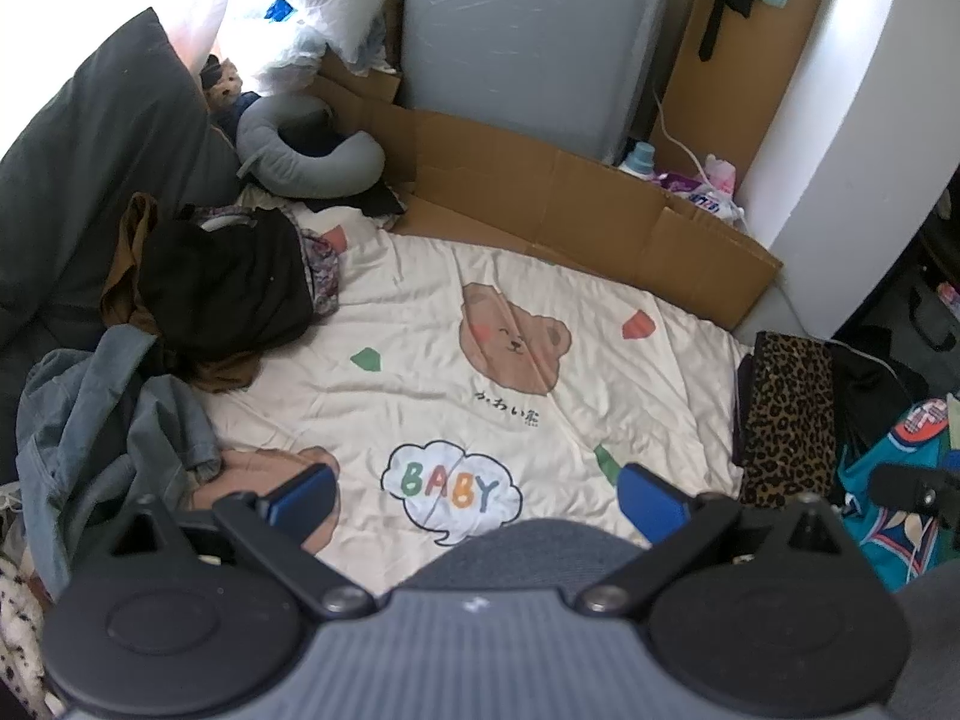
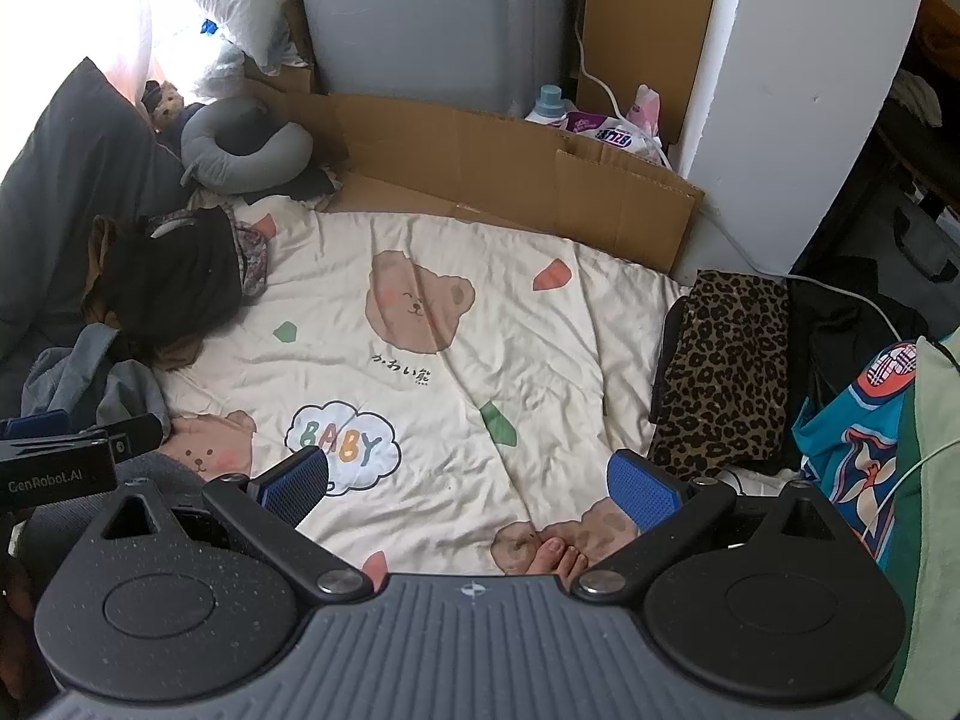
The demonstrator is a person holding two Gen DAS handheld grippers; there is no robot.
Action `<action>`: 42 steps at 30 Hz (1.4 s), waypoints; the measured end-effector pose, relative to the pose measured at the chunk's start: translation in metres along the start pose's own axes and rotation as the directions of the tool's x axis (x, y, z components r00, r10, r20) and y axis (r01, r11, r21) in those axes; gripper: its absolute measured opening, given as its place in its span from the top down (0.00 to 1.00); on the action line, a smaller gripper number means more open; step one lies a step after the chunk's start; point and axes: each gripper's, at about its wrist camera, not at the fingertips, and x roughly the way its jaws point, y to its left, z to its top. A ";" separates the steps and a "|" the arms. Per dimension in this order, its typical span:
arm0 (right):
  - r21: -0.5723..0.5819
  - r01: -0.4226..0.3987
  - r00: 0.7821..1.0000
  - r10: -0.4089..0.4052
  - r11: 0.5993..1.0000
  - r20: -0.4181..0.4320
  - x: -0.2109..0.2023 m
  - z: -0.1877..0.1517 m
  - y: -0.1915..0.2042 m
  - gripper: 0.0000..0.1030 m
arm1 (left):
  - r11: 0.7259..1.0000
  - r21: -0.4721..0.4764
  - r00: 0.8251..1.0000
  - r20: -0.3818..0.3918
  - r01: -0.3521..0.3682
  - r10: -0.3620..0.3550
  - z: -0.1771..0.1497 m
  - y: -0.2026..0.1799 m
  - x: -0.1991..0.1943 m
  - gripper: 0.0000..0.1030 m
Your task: Fold clothes
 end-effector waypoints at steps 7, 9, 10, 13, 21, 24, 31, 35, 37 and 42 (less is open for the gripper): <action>-0.007 0.005 1.000 -0.005 1.000 0.000 0.000 -0.001 0.001 0.01 | 1.000 0.005 1.000 0.007 0.001 -0.002 -0.001 -0.003 0.000 0.02; -0.008 0.010 1.000 -0.010 1.000 0.000 0.000 -0.001 0.001 0.01 | 1.000 0.005 1.000 0.006 0.002 -0.002 -0.001 -0.002 0.000 0.02; -0.007 0.010 1.000 -0.010 1.000 0.000 0.000 -0.001 0.000 0.01 | 1.000 0.005 1.000 0.006 0.001 -0.001 0.000 -0.002 0.000 0.02; -0.005 0.011 1.000 -0.011 1.000 0.002 -0.001 -0.002 0.000 0.01 | 1.000 0.011 1.000 0.008 -0.005 0.005 0.000 -0.002 0.000 0.02; 0.015 -0.012 0.999 0.012 1.000 0.040 -0.005 -0.002 -0.003 0.01 | 1.000 0.009 0.999 -0.031 -0.024 0.024 0.006 -0.001 0.000 0.02; 0.010 0.005 0.999 -0.005 1.000 0.046 -0.006 -0.002 -0.001 0.01 | 1.000 0.019 0.999 -0.041 -0.023 0.024 0.008 0.000 0.001 0.02; 0.024 0.017 1.000 -0.017 1.000 0.006 -0.001 0.001 -0.004 0.01 | 1.000 0.017 0.999 -0.043 -0.023 0.024 0.010 0.005 -0.001 0.02; 0.036 0.002 1.000 -0.002 0.999 -0.010 0.001 -0.001 -0.007 0.01 | 1.000 0.011 1.000 -0.013 -0.014 0.014 0.021 0.016 -0.009 0.02; 0.047 -0.017 1.000 0.017 0.999 -0.009 0.001 -0.002 -0.009 0.01 | 1.000 0.001 1.000 0.008 -0.024 0.024 0.028 0.026 -0.014 0.02; 0.055 -0.043 0.999 0.043 0.998 0.006 -0.001 -0.002 -0.009 0.01 | 0.997 -0.014 0.996 0.031 -0.080 0.080 0.045 0.051 -0.024 0.02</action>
